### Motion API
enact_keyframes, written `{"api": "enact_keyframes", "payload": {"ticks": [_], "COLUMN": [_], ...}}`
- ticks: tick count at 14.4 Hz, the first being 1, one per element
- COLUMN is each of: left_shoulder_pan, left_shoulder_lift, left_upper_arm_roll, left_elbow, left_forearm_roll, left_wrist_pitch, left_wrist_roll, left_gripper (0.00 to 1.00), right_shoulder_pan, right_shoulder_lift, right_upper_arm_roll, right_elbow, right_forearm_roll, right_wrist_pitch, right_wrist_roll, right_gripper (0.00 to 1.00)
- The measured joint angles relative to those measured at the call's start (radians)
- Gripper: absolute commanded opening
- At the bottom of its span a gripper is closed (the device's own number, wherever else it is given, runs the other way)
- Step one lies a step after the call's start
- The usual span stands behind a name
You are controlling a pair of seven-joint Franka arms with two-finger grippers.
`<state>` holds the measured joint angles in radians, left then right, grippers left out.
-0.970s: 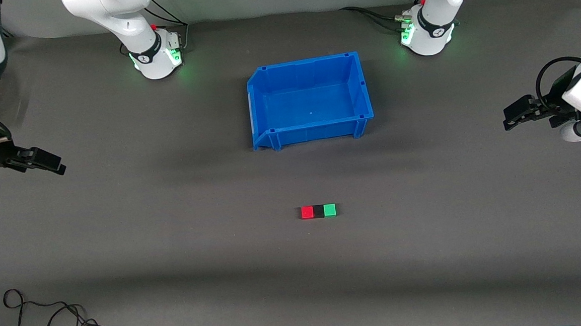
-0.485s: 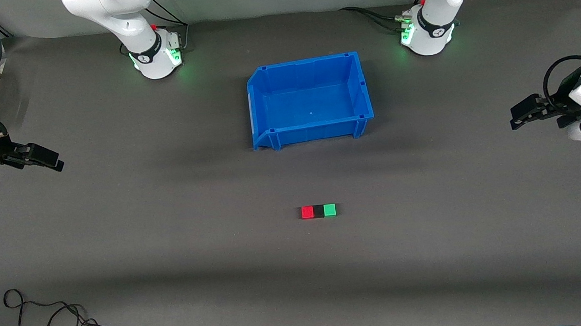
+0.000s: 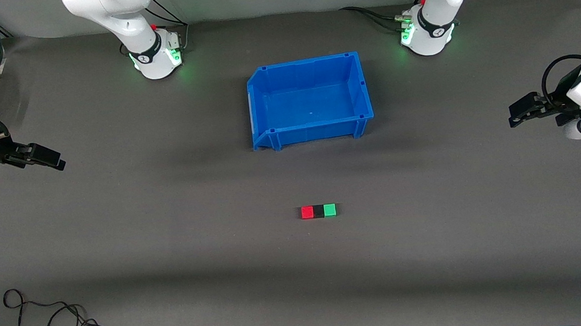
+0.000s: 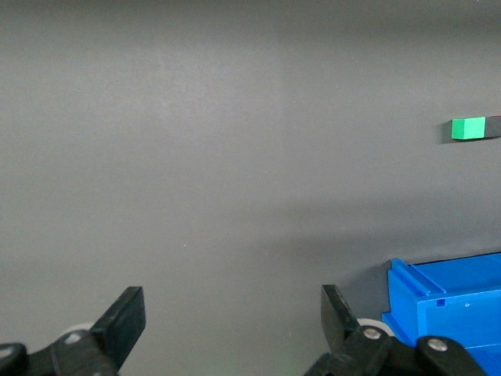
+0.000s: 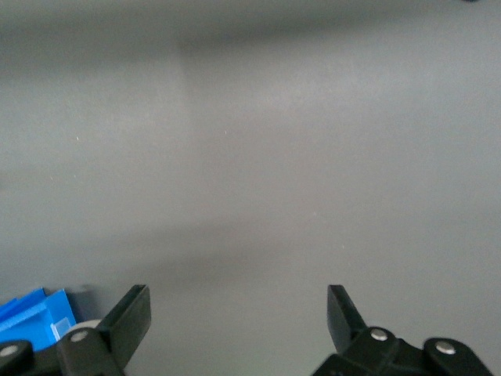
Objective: Attach green and red cubes to black cube
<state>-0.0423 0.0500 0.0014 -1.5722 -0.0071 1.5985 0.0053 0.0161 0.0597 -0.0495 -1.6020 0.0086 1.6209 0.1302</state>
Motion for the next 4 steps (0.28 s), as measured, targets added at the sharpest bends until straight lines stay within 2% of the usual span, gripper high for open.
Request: {"api": "enact_keyframes", "payload": {"ticks": [4], "left_shoulder_pan": [-0.004], "left_shoulder_lift": [0.000], "left_upper_arm_roll": [0.000], "left_elbow": [0.000], "left_forearm_roll": [0.016], "left_wrist_pitch": [-0.001], "left_wrist_roll": [0.001], "left_gripper": [1.00], "right_shoulder_pan": [0.000], "right_shoulder_lift": [0.000], "right_upper_arm_roll": [0.001], "right_elbow": [0.000], "right_forearm_roll": [0.000], "right_wrist_pitch": [-0.015], "right_wrist_roll": [0.000], "right_gripper": [1.00]}}
